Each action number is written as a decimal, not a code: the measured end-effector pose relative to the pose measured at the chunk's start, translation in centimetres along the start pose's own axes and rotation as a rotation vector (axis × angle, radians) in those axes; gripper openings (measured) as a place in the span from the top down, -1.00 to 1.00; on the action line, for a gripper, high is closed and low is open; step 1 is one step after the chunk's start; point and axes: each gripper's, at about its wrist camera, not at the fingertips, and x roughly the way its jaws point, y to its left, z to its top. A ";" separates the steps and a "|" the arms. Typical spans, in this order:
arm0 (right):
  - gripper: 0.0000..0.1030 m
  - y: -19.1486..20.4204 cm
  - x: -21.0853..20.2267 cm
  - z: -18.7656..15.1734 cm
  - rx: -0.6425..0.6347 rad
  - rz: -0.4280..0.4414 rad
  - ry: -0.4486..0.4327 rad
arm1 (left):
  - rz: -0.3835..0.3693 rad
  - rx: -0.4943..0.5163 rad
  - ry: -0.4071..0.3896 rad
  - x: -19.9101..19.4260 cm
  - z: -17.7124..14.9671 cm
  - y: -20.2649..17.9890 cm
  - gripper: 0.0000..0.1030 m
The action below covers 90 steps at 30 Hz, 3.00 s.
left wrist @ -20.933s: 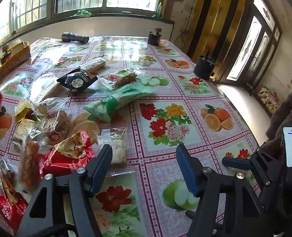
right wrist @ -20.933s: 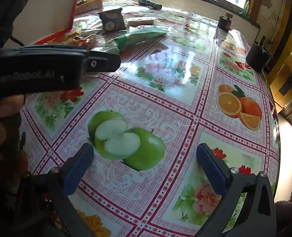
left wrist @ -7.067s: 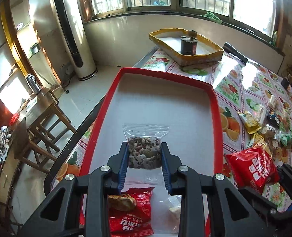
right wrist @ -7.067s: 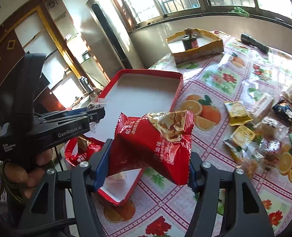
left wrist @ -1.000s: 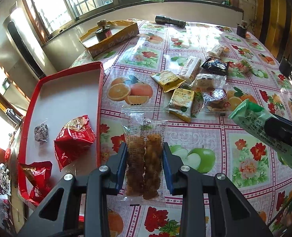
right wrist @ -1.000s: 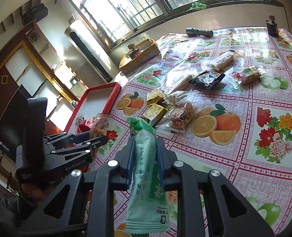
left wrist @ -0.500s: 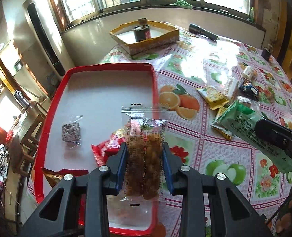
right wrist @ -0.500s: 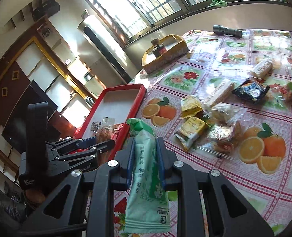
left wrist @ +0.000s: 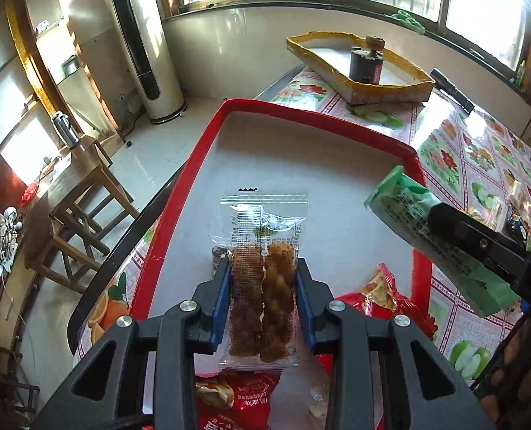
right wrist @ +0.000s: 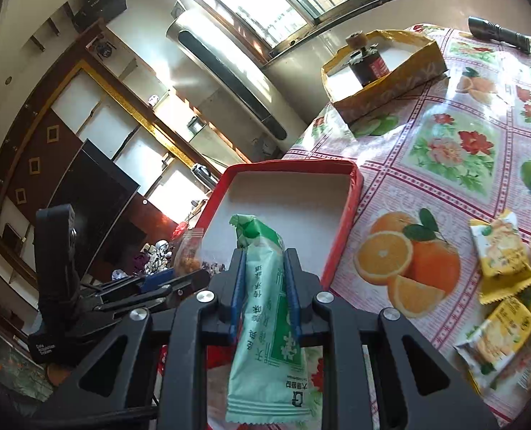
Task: Organize snacks
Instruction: 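Carry both snacks over the red-rimmed tray and open both tools to drop them, then withdraw both tools from the tray back over the snack pile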
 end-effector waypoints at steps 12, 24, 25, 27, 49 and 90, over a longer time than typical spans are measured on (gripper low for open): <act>0.54 0.1 5.3 0.5 0.001 -0.003 0.036 | 0.026 0.009 0.016 1.2 0.2 0.1 0.35; 0.20 0.8 5.3 -0.1 -0.008 0.019 0.060 | 0.030 -0.015 -0.001 -0.6 -0.2 0.6 0.16; 0.19 1.0 5.1 -0.2 -0.011 0.018 0.056 | 0.029 -0.016 -0.003 -0.8 -0.2 0.6 0.16; 0.19 1.1 4.6 -0.2 -0.015 0.021 0.045 | 0.026 -0.015 -0.009 -1.2 -0.2 0.4 0.16; -0.31 -3.0 -8.3 -4.6 0.065 -0.160 -0.082 | -0.077 0.160 -0.036 -4.4 -2.5 -8.3 0.06; -0.56 -8.5 -16.1 -3.9 -0.126 -0.485 -0.059 | -0.271 0.325 0.130 1.1 -2.8 -19.4 0.00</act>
